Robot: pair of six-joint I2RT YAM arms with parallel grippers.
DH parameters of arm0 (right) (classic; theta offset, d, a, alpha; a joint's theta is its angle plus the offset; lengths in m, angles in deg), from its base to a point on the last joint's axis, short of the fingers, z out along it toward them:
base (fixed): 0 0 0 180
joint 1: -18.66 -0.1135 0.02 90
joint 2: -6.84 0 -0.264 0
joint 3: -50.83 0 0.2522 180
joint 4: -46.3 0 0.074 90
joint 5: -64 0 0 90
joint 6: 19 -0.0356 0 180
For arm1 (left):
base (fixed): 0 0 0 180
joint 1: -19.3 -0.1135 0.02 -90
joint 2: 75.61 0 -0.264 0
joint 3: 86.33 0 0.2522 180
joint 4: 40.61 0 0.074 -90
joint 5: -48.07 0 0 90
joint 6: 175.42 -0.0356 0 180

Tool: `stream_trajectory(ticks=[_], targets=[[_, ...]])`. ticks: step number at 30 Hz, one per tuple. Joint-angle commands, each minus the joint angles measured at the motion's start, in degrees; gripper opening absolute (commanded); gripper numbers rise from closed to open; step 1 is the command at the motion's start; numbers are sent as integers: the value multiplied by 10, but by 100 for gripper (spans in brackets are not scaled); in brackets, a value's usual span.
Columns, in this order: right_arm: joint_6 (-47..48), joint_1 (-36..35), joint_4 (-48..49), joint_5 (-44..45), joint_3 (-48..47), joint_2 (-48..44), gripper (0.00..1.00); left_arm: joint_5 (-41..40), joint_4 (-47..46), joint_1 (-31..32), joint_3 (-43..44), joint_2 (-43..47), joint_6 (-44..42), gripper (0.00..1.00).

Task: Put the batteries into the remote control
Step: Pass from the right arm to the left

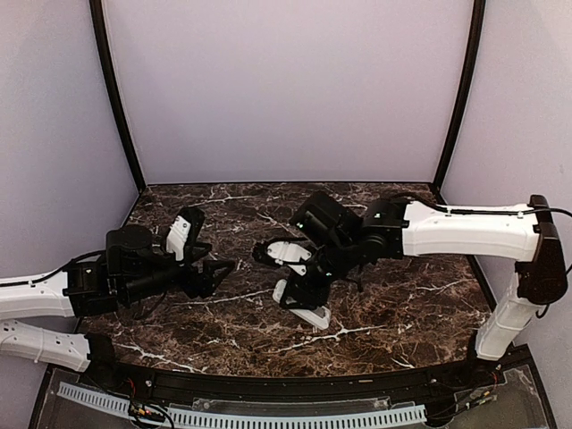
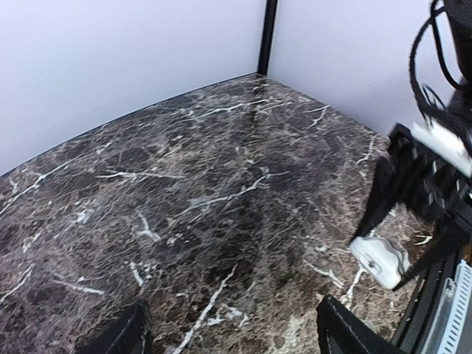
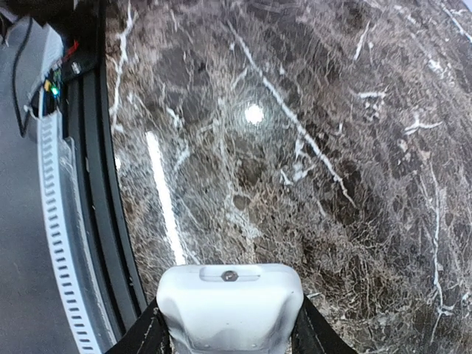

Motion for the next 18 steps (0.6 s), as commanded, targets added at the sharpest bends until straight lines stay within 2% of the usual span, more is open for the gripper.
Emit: stream_trajectory(ticks=[1, 2, 6, 11, 14, 18], targets=[[-52, 26, 107, -72, 21, -72, 15, 143, -80, 1, -21, 0, -20, 75], [-65, 31, 138, -82, 26, -91, 14, 189, -101, 6, -19, -2, -26, 74], [-101, 41, 226, -123, 43, -149, 15, 268, -116, 31, 26, -33, -65, 75], [-127, 41, 302, -167, 49, -194, 15, 354, -132, 40, 105, -86, -61, 87], [-139, 41, 340, -183, 51, -208, 15, 374, -172, 39, 125, -101, -32, 93], [-151, 41, 366, -191, 56, -218, 15, 372, -204, 40, 148, -116, -12, 95]])
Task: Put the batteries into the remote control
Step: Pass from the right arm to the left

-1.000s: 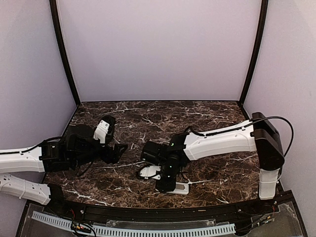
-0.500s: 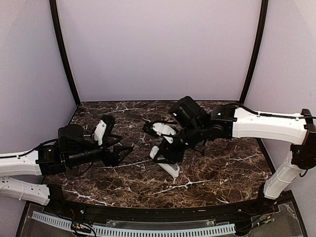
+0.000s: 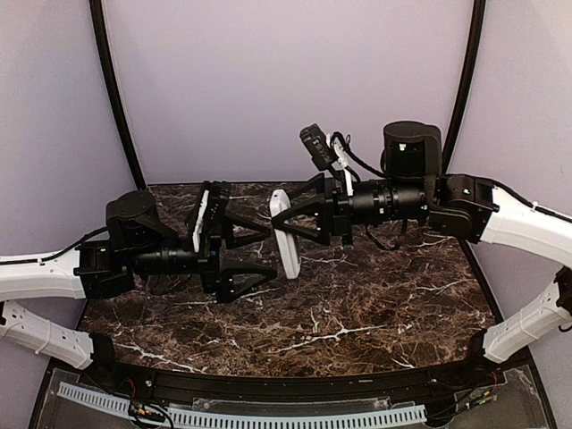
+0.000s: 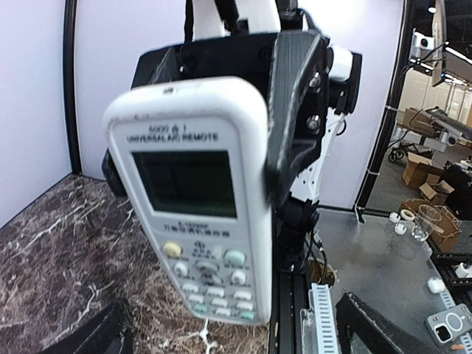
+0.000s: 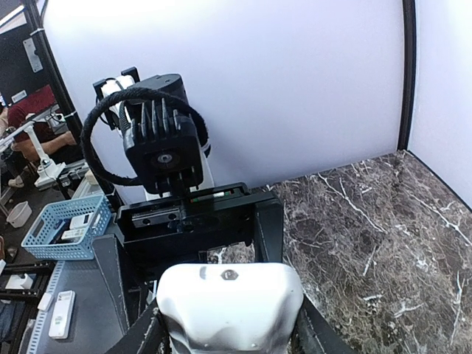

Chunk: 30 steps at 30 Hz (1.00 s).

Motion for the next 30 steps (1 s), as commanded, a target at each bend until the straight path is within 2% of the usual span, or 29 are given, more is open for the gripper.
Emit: stream_trajectory(ticks=[1, 4, 6, 9, 17, 19, 23, 25, 28, 29, 30], targets=[[-28, 0, 75, -33, 14, -13, 15, 29, -58, 1, 30, -17, 30, 94], [-36, 0, 87, -50, 15, -11, 15, 22, -68, 1, 38, -28, 36, 91], [-42, 0, 91, -58, 14, -10, 15, 24, -73, 1, 45, -35, 40, 85], [-47, 0, 98, -64, 15, -11, 14, 17, -78, 0, 50, -43, 46, 70], [-55, -1, 112, -77, 19, -6, 14, 12, -103, 0, 48, -49, 51, 60], [-55, 0, 108, -78, 15, -2, 14, 19, -102, 0, 52, -55, 50, 55], [-53, -1, 107, -76, 16, -3, 13, 32, -97, 0, 57, -62, 51, 36], [-54, -1, 106, -73, 19, -3, 13, 34, -98, 0, 55, -59, 52, 22], [-55, 0, 102, -67, 23, -6, 14, 24, -92, 0, 48, -48, 49, 11], [-55, 0, 102, -63, 27, -8, 18, 16, -83, 0, 46, -42, 46, 7], [-56, -1, 102, -56, 31, -11, 27, 8, -77, 0, 45, -40, 45, 5]])
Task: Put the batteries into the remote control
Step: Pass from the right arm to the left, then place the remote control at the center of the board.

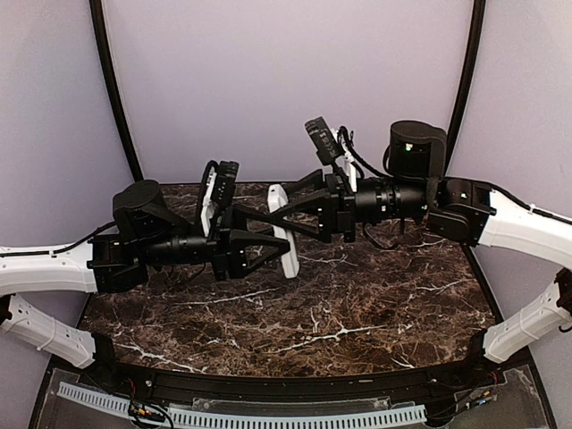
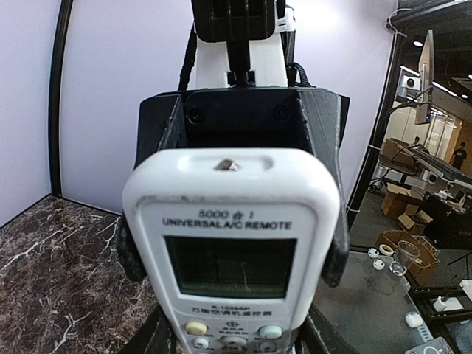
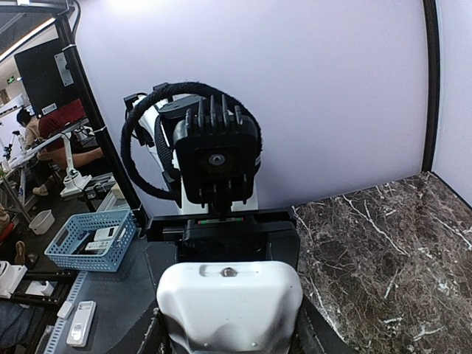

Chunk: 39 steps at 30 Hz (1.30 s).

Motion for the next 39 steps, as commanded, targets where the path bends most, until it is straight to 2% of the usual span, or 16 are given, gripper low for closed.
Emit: stream_trajectory(ticks=[1, 2, 3, 4, 5, 8, 12, 14, 19, 24, 30, 36, 39], targets=[[-18, -3, 11, 15, 15, -11, 40, -18, 25, 0, 3, 22, -21, 1], [-18, -3, 4, 30, 18, -16, 56, -32, 34, 0, 3, 24, -22, 0], [-17, -3, -1, 46, 22, -21, 67, -41, 62, -1, 5, 28, -24, 0], [-16, -3, -8, 66, 25, -27, 92, -63, 77, -1, 7, 30, -26, 0], [-17, -3, -14, 87, 28, -33, 98, -77, 116, -1, 13, 30, -27, 0], [-31, -1, -38, 175, 37, -48, 99, -173, 221, -1, 35, 17, -25, 0], [-91, 14, -125, 355, 36, -52, 99, -314, 466, -1, 108, -50, 18, 0], [-128, 27, -184, 416, 31, -47, 99, -347, 549, -1, 140, -100, 48, 0], [-163, 37, -252, 452, 34, -38, 99, -302, 647, -1, 190, -229, 59, 0], [-168, 37, -277, 452, 35, -27, 99, -257, 716, -3, 253, -352, 10, 0], [-170, 38, -294, 449, 32, -14, 99, -225, 756, -3, 318, -435, -13, 1], [-166, 38, -292, 446, 34, -6, 99, -211, 805, -3, 360, -497, -39, 17], [-163, 38, -292, 444, 29, 0, 99, -211, 815, -3, 369, -514, -51, 30]])
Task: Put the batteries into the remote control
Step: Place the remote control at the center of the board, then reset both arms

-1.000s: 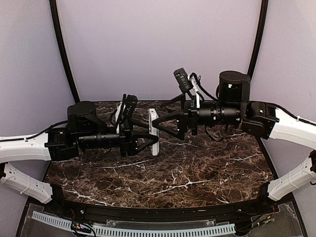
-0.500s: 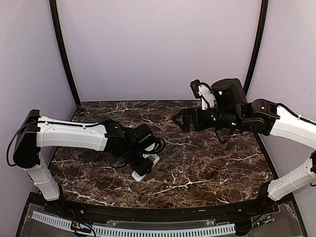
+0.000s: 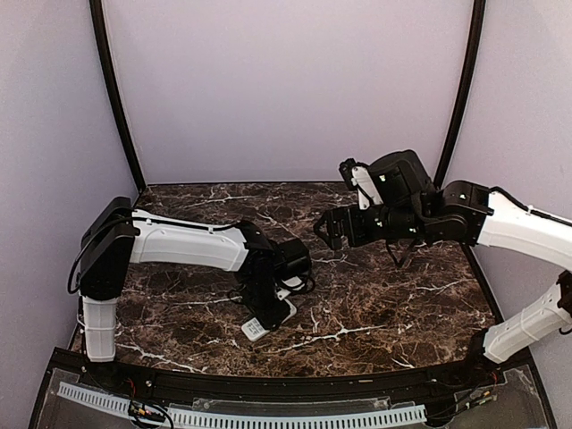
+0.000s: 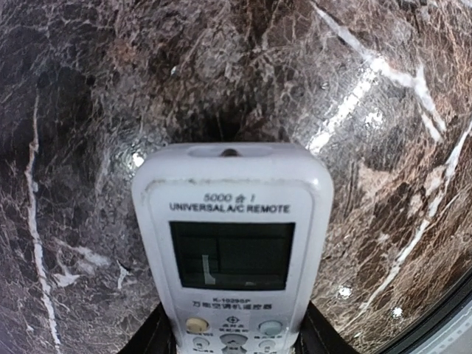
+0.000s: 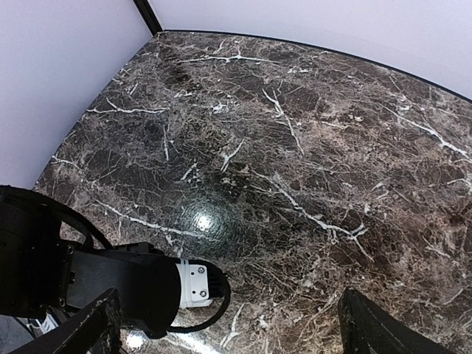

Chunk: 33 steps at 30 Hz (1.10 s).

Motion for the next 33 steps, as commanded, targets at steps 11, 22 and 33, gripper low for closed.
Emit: stream_trajectory(ticks=[11, 22, 33], targets=[[-1, 1, -9, 20, -5, 14, 99, 50, 38, -1, 31, 27, -35, 99], [5, 121, -15, 31, 26, -13, 99, 20, -161, -134, -74, 237, 34, 99], [25, 501, 270, -92, 350, -215, 99, -304, -492, -379, -439, 578, 152, 99]])
